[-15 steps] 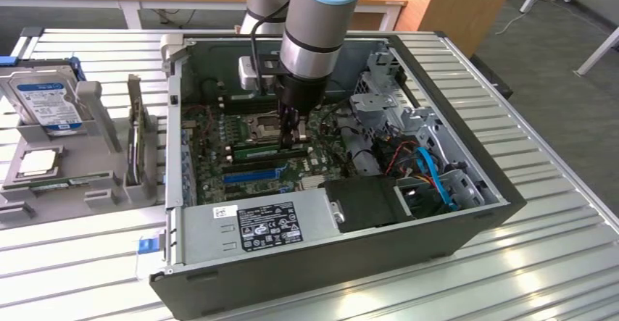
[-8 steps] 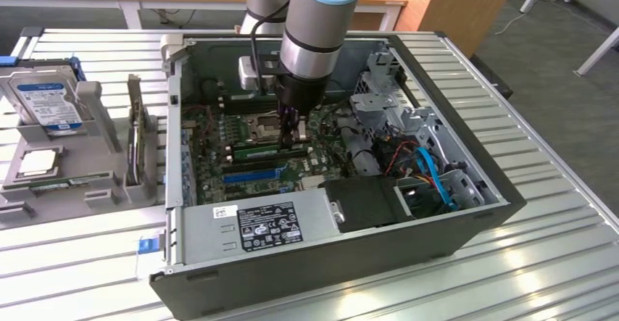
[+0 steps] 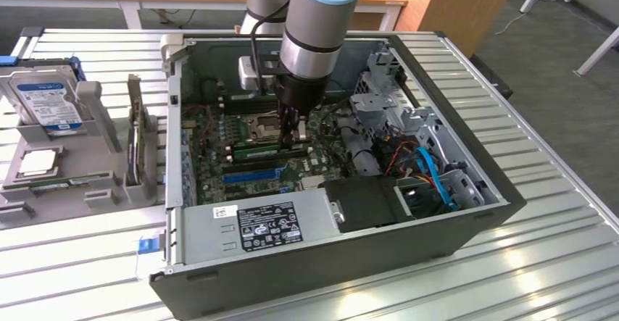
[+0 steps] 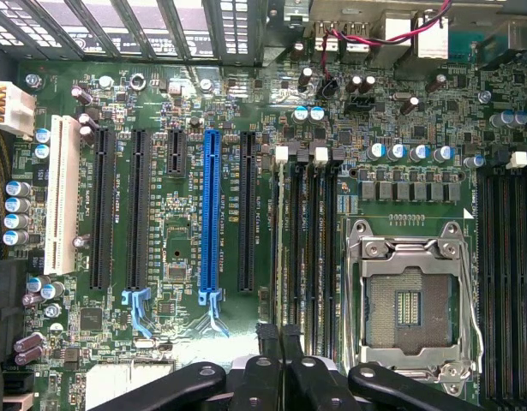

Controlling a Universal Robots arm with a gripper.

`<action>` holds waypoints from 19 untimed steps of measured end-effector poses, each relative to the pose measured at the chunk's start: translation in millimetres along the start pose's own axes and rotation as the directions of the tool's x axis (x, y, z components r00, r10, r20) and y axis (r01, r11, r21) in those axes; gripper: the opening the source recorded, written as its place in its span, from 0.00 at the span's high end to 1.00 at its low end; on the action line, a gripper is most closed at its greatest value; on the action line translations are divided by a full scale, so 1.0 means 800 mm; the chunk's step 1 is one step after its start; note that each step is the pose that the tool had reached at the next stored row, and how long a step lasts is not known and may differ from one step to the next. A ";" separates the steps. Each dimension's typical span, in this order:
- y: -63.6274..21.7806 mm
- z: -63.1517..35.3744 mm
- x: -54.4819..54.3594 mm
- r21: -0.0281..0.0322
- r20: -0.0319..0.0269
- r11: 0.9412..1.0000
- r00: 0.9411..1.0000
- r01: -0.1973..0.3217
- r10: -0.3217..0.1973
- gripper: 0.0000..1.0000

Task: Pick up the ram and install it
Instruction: 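Press down the ram until it locks into place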

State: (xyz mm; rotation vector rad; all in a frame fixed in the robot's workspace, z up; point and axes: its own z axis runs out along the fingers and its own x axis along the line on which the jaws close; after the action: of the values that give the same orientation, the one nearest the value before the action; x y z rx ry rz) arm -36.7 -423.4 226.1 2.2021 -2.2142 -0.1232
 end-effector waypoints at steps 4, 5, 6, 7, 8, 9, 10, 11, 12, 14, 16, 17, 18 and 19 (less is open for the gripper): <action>0.000 0.000 0.000 0.000 0.000 1.000 1.000 0.000 0.000 0.88; 0.000 0.000 0.000 0.000 0.000 1.000 1.000 0.000 0.000 0.88; 0.000 0.000 0.000 0.000 0.000 1.000 1.000 0.000 0.000 0.88; 0.000 0.000 0.000 0.000 0.000 1.000 1.000 0.000 0.000 0.88; 0.000 0.000 0.000 0.000 0.000 1.000 1.000 0.000 0.000 0.88; 0.000 0.000 0.000 0.000 0.000 1.000 1.000 0.000 0.000 0.88; 0.000 0.000 0.000 0.000 0.000 1.000 1.000 0.000 0.000 0.88; 0.000 0.000 0.000 0.000 0.000 1.000 1.000 0.000 0.000 0.88; 0.000 0.000 0.000 0.000 0.000 1.000 1.000 0.000 0.000 0.88; 0.000 0.000 0.000 0.000 0.000 1.000 1.000 0.000 0.000 0.88; 0.000 0.000 0.000 0.000 0.000 1.000 1.000 0.000 0.000 0.88; 0.000 0.000 0.000 0.000 0.000 1.000 1.000 0.000 0.000 0.88; 0.000 0.000 0.000 0.000 0.000 1.000 1.000 0.000 0.000 0.88; 0.000 0.000 0.000 0.000 0.000 1.000 1.000 0.000 0.000 0.88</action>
State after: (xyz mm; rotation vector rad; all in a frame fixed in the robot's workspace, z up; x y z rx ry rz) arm -36.7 -423.4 226.1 2.2022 -2.2142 -0.1232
